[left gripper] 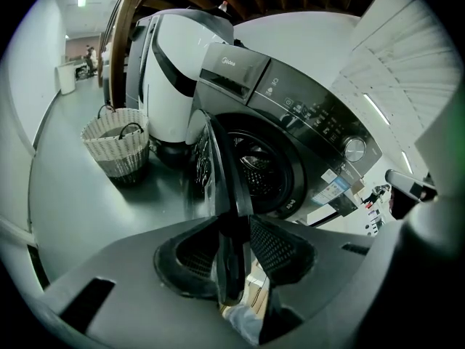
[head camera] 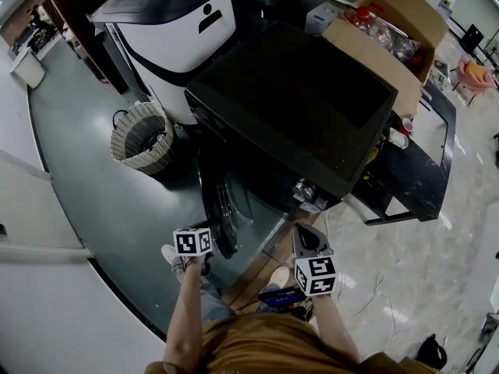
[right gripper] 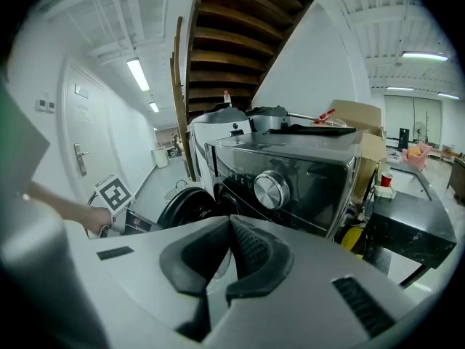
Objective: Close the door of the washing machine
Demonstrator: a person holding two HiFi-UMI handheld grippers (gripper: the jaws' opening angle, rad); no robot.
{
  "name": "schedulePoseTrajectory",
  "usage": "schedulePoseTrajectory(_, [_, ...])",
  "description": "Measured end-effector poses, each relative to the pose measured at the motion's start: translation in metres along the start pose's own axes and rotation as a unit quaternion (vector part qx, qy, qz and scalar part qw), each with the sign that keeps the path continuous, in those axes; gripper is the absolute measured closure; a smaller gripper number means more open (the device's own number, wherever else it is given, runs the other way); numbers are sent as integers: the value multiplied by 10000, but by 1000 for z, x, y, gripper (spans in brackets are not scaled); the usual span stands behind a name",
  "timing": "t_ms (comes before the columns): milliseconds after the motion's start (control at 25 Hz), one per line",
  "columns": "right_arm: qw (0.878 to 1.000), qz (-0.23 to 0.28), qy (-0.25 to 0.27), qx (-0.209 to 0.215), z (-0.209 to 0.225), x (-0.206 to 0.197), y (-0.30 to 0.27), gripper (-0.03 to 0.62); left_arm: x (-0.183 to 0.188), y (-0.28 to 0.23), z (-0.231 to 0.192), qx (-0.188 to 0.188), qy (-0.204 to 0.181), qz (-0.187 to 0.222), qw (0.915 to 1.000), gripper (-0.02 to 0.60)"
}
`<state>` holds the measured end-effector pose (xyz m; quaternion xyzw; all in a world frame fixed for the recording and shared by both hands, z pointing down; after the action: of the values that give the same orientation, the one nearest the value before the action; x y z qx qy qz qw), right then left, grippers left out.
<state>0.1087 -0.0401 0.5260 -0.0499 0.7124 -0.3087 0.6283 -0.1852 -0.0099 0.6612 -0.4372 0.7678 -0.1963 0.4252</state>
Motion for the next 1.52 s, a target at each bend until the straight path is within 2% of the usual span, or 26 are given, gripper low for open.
schedulePoseTrajectory(560, [9998, 69, -113, -146, 18, 4, 6, 582, 6, -17, 17, -158, 137, -3, 9998, 417])
schedulePoseTrajectory(1520, [9972, 14, -198, -718, 64, -4, 18, 582, 27, -68, 54, -722, 243, 73, 9971, 391])
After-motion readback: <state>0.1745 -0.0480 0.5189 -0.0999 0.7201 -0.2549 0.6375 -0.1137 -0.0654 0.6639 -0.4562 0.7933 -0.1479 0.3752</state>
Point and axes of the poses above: the fingertips, and each gripper's own axes: y backward along the fingers, z to its right, x out of its top, the point moved 6 cm from there along y, backward along the fingers, and after that the axes turned 15 degrees about -x, right-handed, at the moved point
